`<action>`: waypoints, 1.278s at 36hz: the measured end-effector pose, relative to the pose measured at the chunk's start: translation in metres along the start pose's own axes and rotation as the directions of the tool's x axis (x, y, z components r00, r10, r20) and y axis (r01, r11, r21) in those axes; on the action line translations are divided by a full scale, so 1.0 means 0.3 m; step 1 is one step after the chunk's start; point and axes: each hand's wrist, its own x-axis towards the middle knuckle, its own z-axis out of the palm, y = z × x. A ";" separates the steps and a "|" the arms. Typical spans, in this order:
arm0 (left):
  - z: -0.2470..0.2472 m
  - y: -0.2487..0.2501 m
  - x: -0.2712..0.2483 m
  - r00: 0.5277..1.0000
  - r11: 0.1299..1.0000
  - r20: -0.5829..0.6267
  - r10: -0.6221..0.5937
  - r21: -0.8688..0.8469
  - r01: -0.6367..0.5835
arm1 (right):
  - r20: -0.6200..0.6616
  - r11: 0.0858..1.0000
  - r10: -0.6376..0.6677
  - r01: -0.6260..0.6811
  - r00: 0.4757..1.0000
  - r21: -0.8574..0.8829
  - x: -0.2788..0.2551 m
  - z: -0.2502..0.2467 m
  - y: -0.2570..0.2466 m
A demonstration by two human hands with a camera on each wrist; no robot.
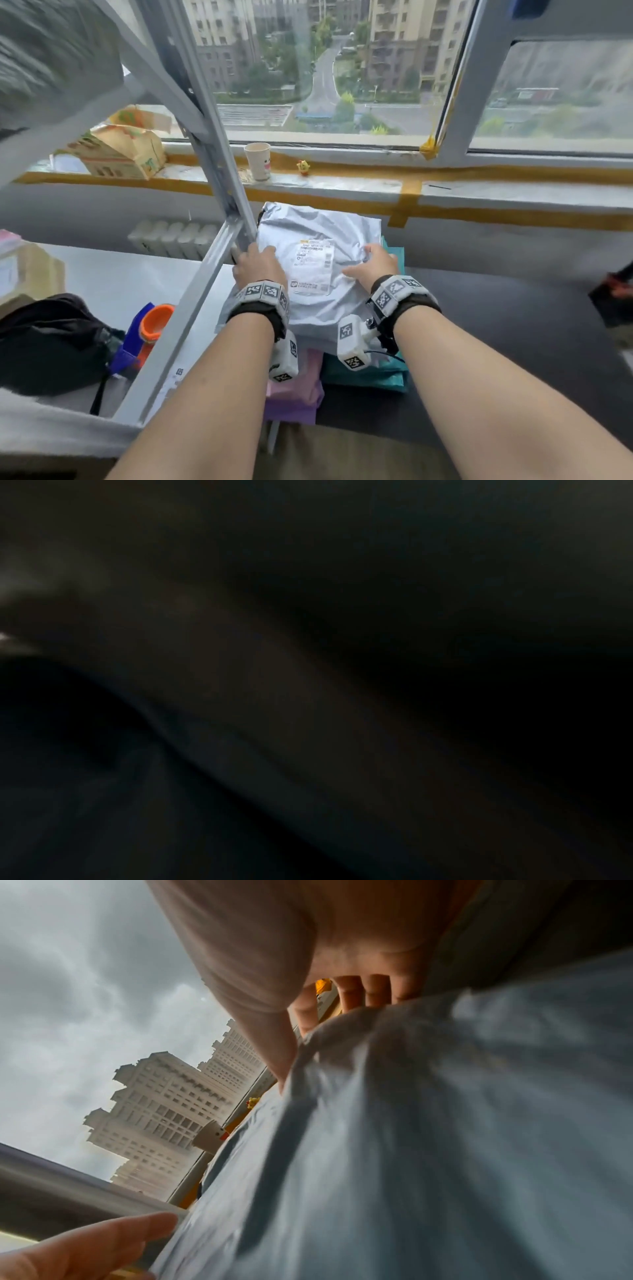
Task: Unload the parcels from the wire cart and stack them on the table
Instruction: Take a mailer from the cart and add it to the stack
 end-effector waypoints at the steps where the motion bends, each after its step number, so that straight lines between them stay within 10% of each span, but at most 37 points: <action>1: 0.015 -0.003 0.003 0.999 0.999 -0.017 0.040 0.027 -0.040 | -0.008 1.000 -0.006 0.006 1.000 -0.011 0.005 0.000 0.002; 22: 0.184 0.033 0.088 0.951 1.000 0.307 0.028 -0.010 -0.026 | 0.149 0.973 -0.052 0.084 0.987 -0.214 0.162 0.089 0.027; 46: 0.139 0.087 0.058 0.987 0.996 0.154 0.043 0.067 -0.054 | 0.092 0.983 -0.060 0.074 0.994 -0.165 0.128 0.023 0.011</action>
